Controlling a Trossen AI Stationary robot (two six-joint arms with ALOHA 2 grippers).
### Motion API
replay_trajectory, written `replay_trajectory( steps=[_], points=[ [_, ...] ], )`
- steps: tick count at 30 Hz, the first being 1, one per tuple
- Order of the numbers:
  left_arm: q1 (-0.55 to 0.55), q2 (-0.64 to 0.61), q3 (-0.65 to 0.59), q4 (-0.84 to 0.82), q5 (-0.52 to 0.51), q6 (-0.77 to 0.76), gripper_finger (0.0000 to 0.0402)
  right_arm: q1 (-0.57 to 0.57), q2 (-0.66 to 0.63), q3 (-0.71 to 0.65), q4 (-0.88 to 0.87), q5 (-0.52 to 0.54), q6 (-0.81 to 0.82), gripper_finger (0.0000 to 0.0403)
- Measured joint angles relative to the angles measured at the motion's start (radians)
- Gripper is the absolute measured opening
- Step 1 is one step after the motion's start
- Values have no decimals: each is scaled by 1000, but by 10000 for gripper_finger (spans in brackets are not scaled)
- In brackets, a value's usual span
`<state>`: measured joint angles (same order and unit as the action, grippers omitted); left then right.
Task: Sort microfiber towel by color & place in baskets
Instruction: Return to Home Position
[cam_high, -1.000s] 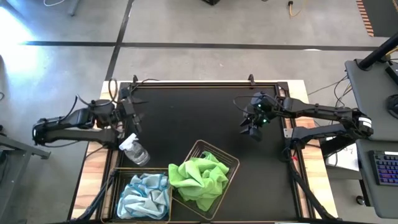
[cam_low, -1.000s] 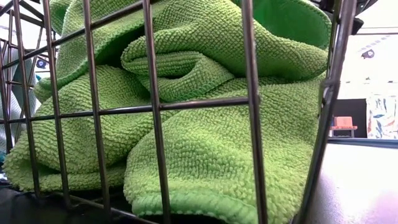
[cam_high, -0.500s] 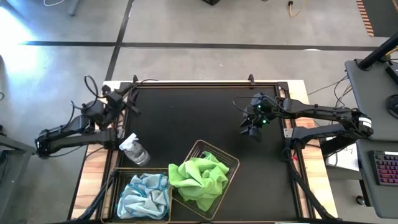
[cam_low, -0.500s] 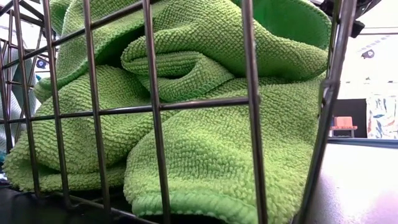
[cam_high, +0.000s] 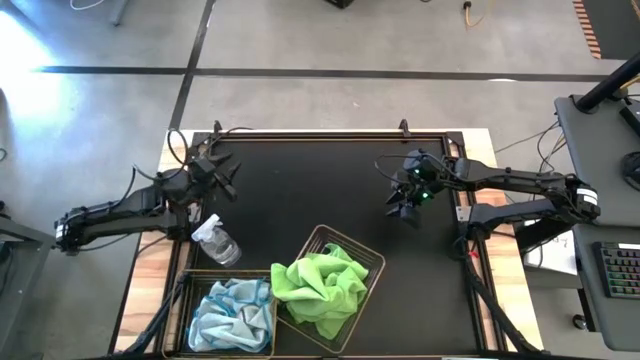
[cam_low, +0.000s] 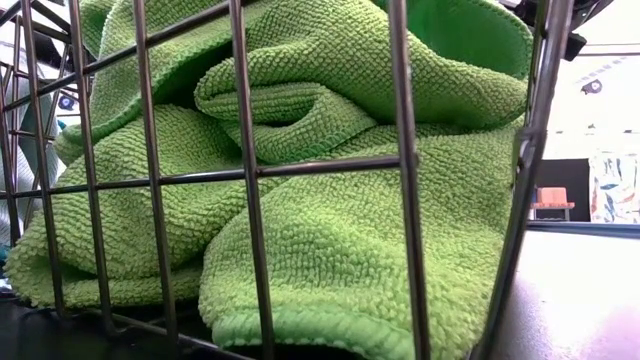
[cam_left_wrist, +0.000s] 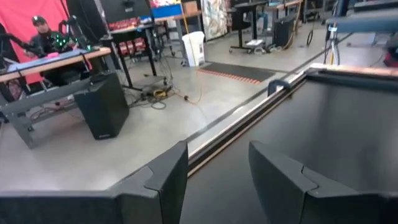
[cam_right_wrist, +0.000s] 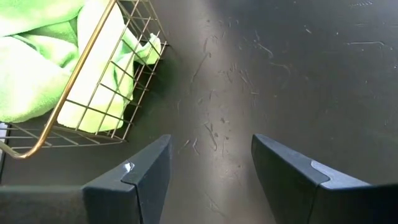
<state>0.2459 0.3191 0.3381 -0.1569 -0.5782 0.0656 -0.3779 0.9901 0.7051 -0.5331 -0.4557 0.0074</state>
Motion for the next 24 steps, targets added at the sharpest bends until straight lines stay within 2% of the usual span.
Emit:
replay_trajectory(
  steps=[7, 12, 18, 24],
  points=[
    [0, -2, -74, 0, -117, -49, 155, 0, 0, -1, 0, 0, 4, 215],
    [0, -16, -101, -1, -124, -54, 155, 0, 0, -6, 0, 0, 11, 215],
    [1, -40, -104, -2, -269, -73, 155, 0, 0, -25, 3, 0, 20, 215],
    [1, -49, -129, -18, -302, -138, 155, 0, 0, -105, 93, -48, 22, 215]
  ],
)
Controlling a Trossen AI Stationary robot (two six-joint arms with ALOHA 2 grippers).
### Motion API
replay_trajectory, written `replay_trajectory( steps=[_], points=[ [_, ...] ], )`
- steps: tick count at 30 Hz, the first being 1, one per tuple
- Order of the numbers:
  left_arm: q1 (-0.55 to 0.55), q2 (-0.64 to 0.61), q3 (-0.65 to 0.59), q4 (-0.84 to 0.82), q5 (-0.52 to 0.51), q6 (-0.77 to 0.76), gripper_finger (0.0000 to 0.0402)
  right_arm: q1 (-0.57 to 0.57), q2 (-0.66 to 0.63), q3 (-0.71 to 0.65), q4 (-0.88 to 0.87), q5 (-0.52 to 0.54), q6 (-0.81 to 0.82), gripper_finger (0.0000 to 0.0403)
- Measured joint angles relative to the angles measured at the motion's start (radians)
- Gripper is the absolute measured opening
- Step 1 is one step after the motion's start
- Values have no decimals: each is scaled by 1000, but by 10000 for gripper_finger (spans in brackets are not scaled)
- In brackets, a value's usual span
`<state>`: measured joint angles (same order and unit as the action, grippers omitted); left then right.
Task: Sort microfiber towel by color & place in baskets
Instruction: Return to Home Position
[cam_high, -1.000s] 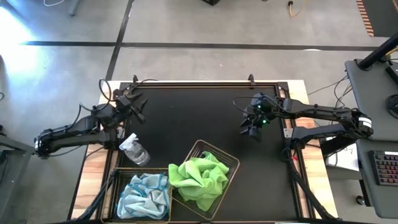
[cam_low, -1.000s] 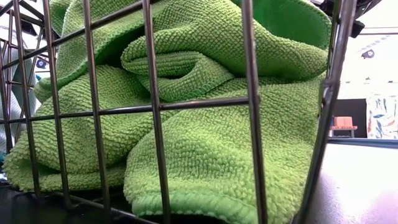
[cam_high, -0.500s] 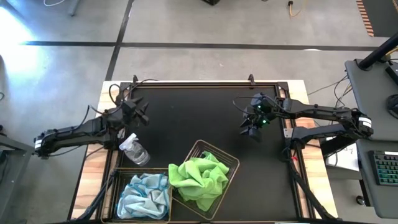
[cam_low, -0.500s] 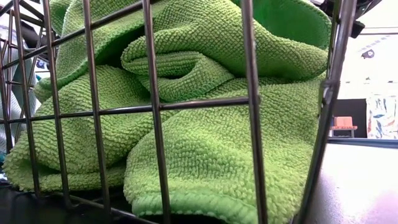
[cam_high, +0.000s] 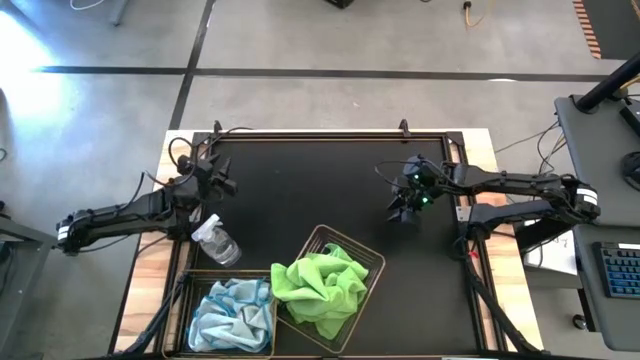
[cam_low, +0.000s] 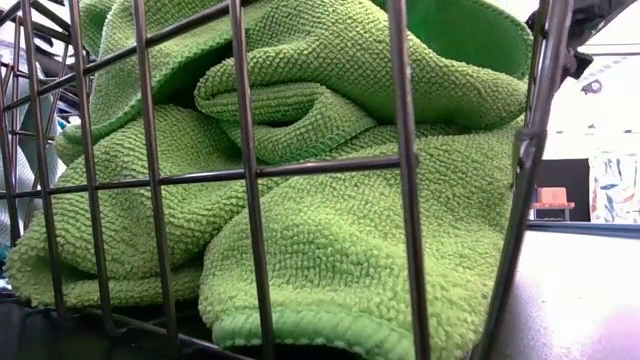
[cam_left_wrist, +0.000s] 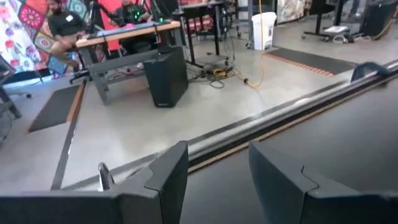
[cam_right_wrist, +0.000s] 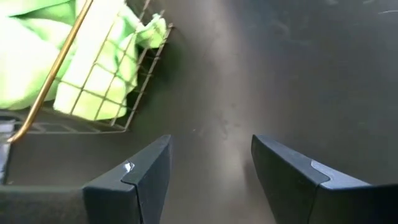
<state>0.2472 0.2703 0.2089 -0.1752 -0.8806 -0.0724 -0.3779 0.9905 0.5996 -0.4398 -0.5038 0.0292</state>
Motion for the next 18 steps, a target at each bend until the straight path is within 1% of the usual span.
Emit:
replay_trajectory(
  steps=[3, 5, 11, 18],
  points=[
    [0, 0, -36, 0, -1, -25, 155, 0, 0, -47, 58, -56, 0, 215],
    [0, 1, -58, -2, 0, -44, 155, 0, 0, -71, 85, -74, 9, 215],
    [0, 0, -73, 10, 0, -65, 155, 0, 0, -115, 137, -76, 31, 215],
    [0, 2, -73, 8, 0, -98, 155, 0, 0, -127, 197, -75, 26, 215]
  ],
)
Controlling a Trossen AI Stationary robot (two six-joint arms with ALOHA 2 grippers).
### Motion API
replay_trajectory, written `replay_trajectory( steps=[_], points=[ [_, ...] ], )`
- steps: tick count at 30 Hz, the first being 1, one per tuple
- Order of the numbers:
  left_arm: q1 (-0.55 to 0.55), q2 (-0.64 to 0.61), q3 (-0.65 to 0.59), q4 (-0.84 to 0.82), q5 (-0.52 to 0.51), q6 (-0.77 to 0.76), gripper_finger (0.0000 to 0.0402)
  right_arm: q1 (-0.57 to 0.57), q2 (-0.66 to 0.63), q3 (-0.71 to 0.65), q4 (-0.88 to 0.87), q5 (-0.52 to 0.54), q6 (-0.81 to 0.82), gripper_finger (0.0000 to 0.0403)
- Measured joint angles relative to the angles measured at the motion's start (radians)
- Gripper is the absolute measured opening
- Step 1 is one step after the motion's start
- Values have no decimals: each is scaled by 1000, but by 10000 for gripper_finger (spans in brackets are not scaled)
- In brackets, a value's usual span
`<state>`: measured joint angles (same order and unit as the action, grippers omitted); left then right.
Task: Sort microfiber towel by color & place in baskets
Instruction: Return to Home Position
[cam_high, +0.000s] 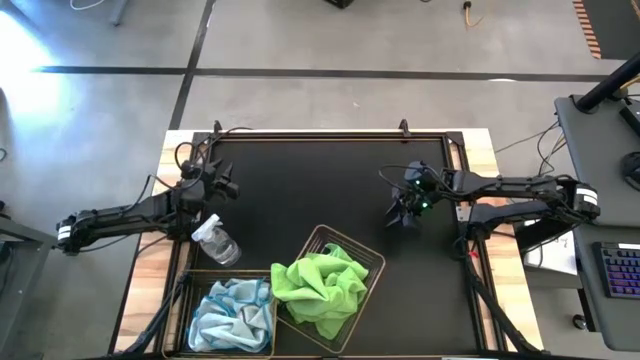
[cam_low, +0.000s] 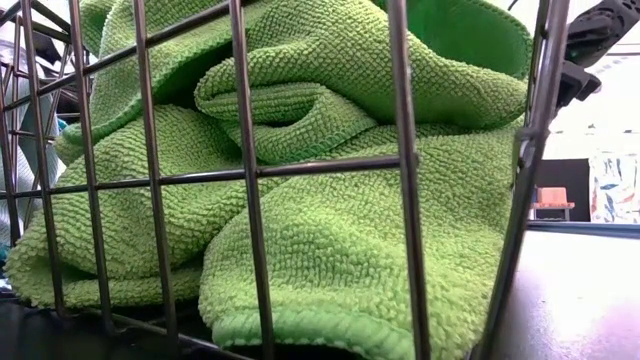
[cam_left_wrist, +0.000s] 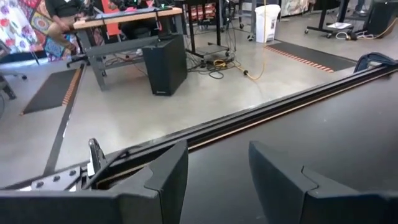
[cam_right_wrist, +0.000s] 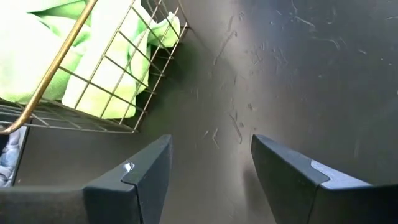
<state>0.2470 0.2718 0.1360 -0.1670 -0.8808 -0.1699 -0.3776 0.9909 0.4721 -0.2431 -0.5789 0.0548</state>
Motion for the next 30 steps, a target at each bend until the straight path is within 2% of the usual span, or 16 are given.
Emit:
replay_trajectory(
  steps=[8, 18, 24, 27, 30],
  points=[
    [0, 1, -48, -17, 0, -86, 155, 0, 0, -27, 31, 0, -1, 215],
    [0, 15, -49, -8, 6, -110, 155, 0, 0, -92, 119, 0, 40, 215],
    [0, 35, -49, -7, 31, -127, 155, 0, 0, -165, 260, 0, 50, 215],
    [0, 44, -49, -15, 34, -131, 155, 0, 0, -208, 381, -5, 41, 215],
    [-1, 58, -49, -16, 33, -132, 155, -1, 0, -249, 522, -55, 42, 215]
  ],
)
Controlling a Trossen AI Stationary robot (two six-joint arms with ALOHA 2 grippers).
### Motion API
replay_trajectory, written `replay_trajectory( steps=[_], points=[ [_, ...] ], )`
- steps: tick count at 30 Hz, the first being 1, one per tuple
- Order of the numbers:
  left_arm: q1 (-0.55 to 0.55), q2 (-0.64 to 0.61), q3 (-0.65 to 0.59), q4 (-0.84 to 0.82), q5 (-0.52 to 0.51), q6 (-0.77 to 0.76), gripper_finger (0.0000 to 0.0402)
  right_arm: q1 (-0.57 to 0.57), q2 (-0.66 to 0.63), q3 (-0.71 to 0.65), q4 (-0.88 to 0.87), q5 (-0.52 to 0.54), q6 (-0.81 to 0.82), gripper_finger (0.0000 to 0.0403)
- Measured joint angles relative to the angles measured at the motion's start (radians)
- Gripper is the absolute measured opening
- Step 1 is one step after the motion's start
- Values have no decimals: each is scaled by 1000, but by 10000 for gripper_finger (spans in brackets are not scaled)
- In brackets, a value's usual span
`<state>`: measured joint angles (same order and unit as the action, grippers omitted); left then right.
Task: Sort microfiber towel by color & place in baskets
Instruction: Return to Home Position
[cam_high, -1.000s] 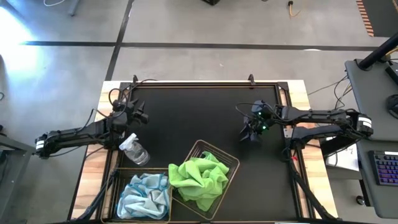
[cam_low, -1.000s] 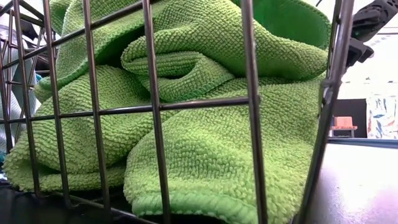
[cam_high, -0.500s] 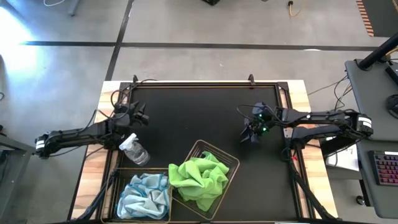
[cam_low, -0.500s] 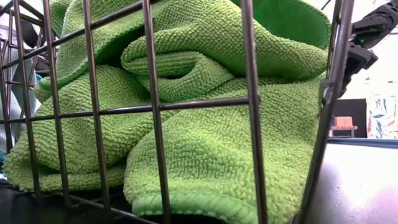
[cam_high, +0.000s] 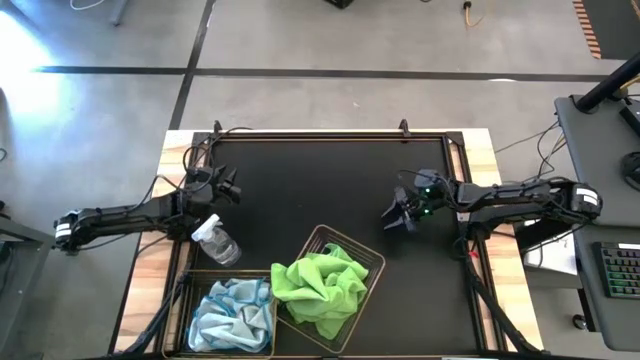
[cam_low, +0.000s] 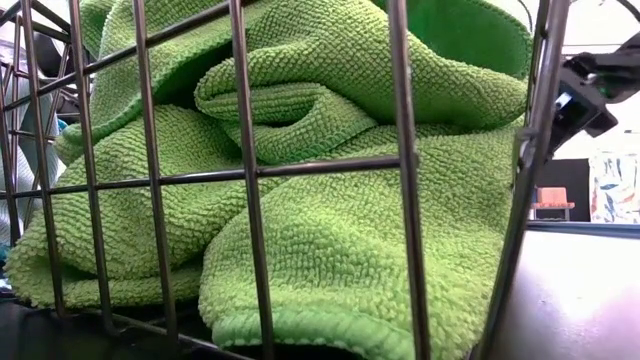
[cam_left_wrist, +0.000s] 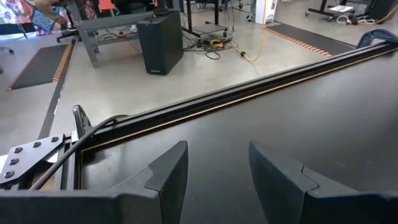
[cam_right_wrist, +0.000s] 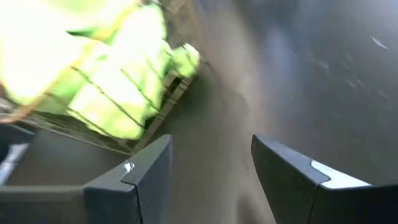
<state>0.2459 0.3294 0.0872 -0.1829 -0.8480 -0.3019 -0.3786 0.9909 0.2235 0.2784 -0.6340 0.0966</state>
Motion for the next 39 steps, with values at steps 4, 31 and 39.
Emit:
replay_trajectory(
  steps=[4, 31, 39],
  points=[
    [0, 7, 0, 0, -3, -28, 155, 0, 0, -41, 144, -83, 22, 215],
    [0, 7, 0, -19, -6, -29, 155, -159, -35, -130, 307, -148, 51, 215],
    [0, 8, 0, -20, -6, -29, 155, -201, -135, -152, 307, -159, 61, 215]
  ],
)
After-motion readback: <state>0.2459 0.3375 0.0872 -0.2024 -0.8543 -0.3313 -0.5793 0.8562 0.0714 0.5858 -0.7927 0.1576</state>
